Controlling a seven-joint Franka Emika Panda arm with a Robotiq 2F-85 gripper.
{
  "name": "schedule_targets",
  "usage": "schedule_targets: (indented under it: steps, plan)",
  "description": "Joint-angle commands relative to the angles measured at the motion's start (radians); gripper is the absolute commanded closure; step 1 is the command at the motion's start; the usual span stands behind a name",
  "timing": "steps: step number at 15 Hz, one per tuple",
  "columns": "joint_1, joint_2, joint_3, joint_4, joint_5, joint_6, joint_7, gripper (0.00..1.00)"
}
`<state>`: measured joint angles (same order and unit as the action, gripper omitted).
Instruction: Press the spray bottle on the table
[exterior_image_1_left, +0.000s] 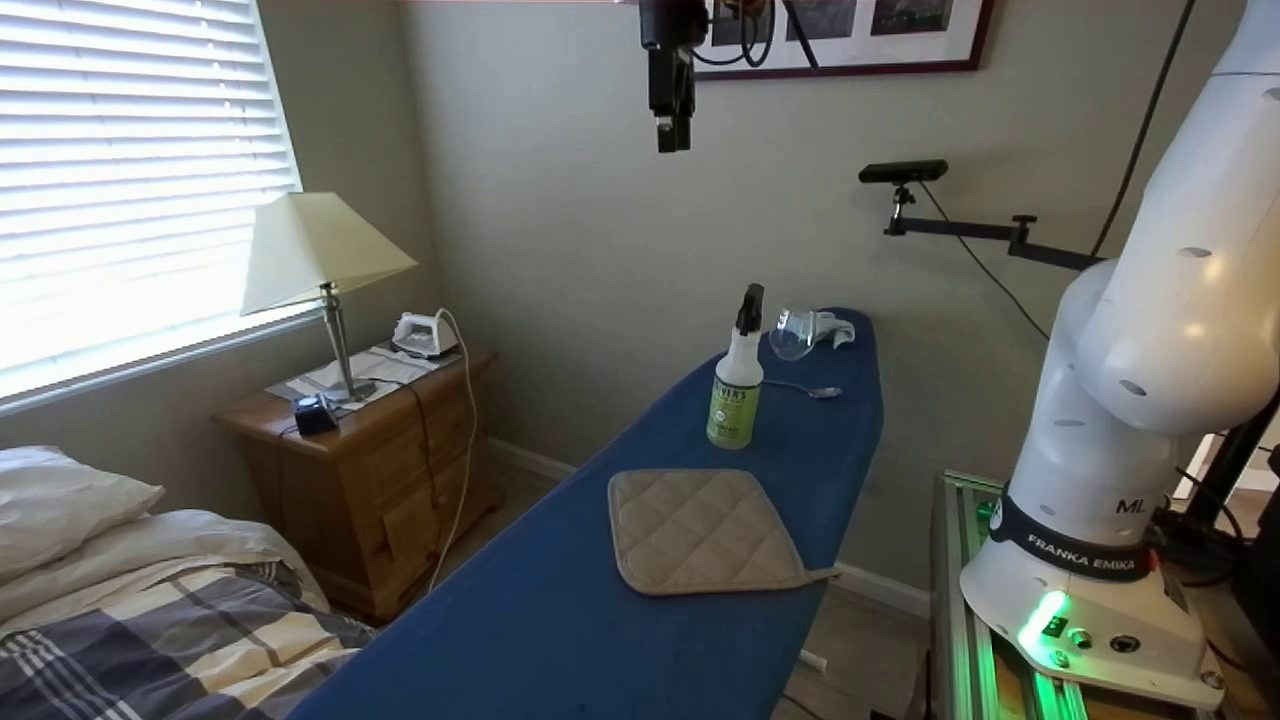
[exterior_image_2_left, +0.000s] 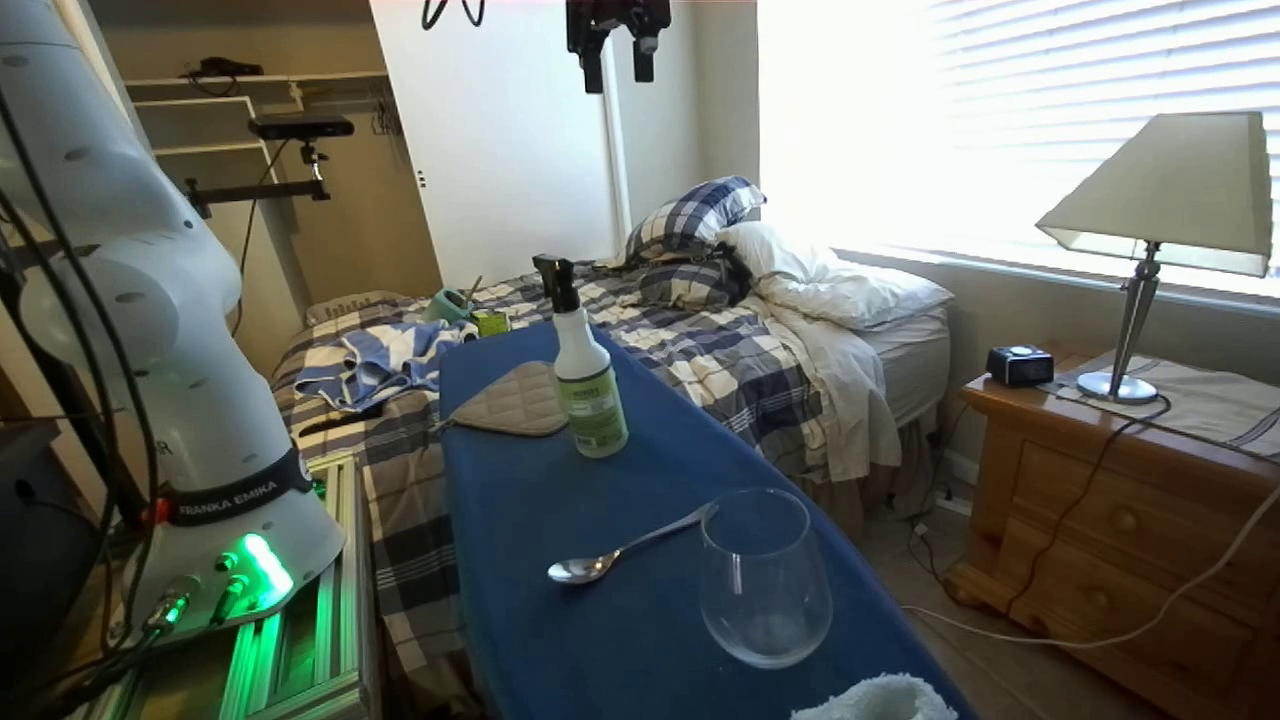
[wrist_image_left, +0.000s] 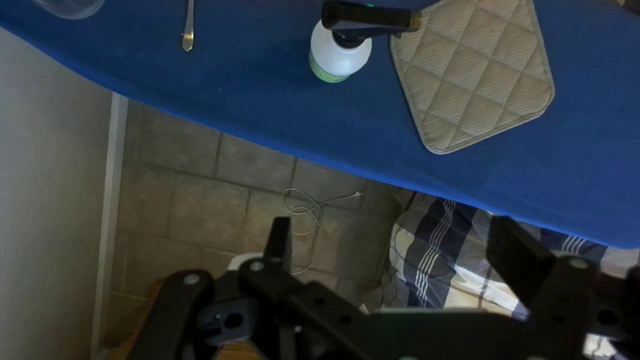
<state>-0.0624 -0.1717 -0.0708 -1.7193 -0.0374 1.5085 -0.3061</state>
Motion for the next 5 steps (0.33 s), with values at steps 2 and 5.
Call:
schedule_targets:
  steps: [2,5]
  plan:
    - [0.006,-0.018,-0.011,-0.021,-0.001,0.006,0.007,0.0]
    - [0.006,-0.023,-0.01,-0.031,-0.002,0.011,0.011,0.0]
